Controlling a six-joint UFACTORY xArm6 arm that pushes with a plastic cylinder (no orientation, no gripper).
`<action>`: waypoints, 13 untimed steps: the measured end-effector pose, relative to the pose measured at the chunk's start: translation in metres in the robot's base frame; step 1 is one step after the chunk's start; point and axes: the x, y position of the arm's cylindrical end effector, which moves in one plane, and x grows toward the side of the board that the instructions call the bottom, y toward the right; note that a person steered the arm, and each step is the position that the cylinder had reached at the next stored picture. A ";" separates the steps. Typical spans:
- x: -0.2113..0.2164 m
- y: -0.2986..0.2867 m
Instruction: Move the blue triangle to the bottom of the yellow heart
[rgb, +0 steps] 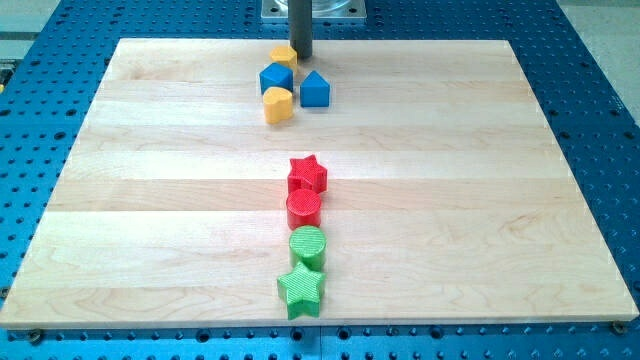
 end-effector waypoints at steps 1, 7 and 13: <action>0.042 0.010; 0.101 0.061; 0.154 0.023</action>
